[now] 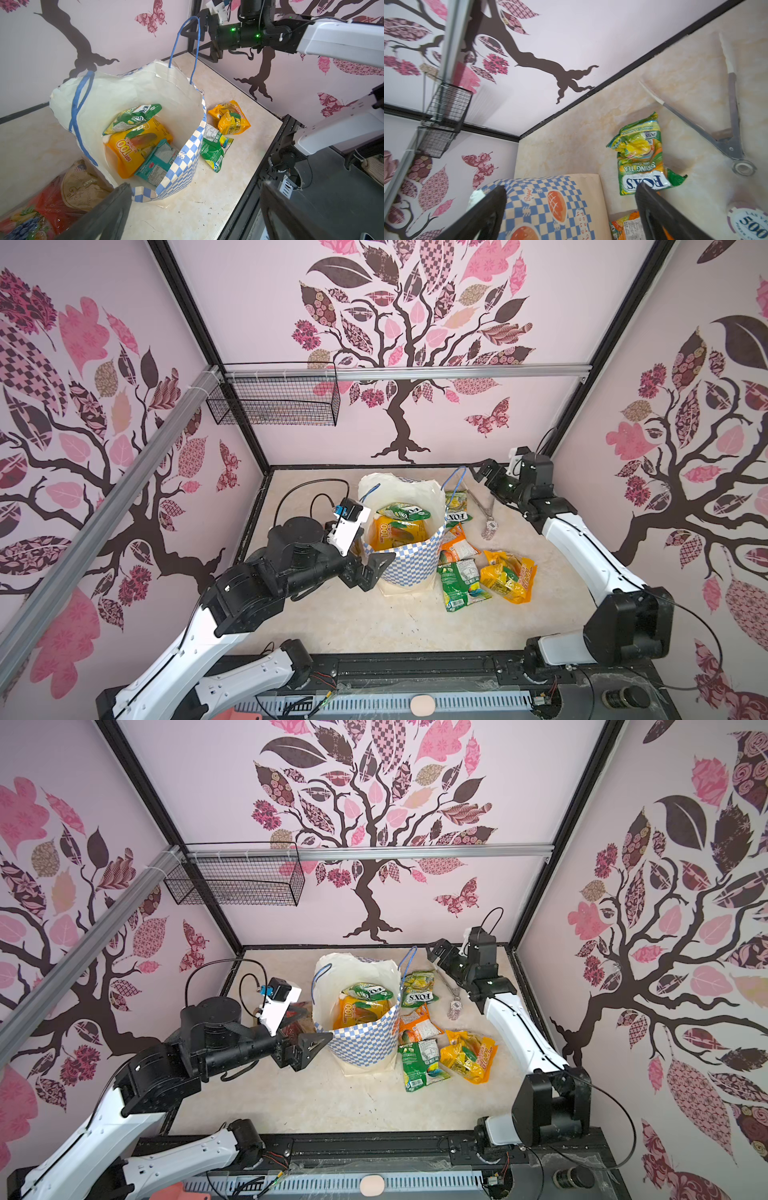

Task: Take the snacks out of the paper bag
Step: Pick up the snack from the paper bag.

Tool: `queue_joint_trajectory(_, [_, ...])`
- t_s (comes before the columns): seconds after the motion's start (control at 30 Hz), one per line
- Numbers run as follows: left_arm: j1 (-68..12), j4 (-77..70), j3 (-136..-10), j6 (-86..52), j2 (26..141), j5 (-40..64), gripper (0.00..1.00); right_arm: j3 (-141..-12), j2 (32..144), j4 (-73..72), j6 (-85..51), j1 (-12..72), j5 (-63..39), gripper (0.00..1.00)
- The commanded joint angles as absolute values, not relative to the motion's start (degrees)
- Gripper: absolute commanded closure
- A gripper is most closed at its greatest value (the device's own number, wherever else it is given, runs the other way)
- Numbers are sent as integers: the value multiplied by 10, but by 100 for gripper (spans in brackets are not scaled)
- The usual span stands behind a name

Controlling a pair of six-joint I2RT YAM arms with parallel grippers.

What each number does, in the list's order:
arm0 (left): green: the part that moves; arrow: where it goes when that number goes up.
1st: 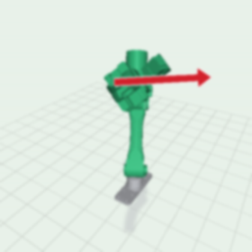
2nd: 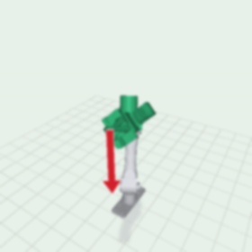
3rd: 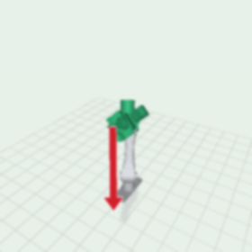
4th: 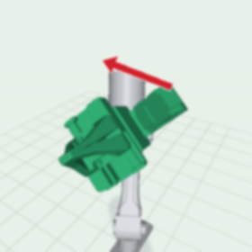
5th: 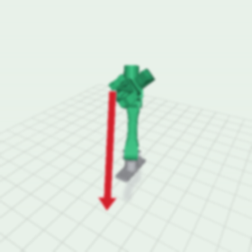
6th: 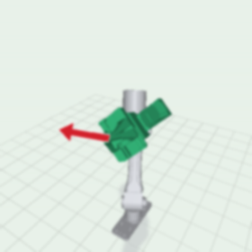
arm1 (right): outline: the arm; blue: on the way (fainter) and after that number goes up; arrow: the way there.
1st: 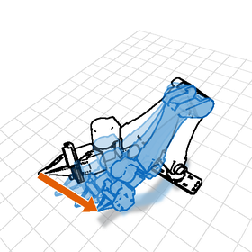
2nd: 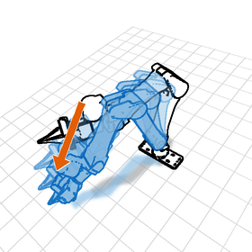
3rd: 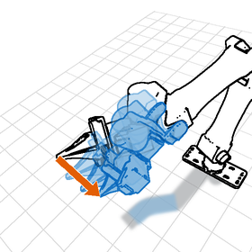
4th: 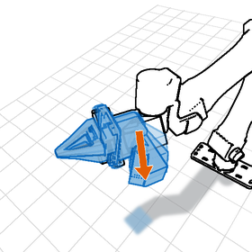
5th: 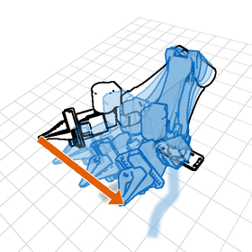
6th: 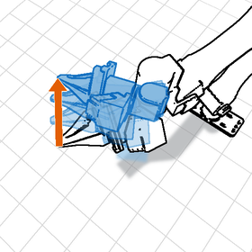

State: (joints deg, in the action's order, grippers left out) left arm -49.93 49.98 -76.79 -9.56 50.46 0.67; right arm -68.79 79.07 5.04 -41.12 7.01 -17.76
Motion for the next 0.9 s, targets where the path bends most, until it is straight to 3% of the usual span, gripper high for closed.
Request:
queue_joint_trajectory(0.0, [-501, 478, -762, -80, 499, -16, 2, -686, 733, 19, -407, 72, -215, 0])
queue_joint_trajectory(0.37, [-501, 453, -752, -74, 490, -57, 2, -746, 649, -4, -417, 86, -244, 0])
queue_joint_trajectory(0.87, [-501, 448, -751, -78, 485, -87, 2, -849, 670, 46, -320, 202, -274, 0])
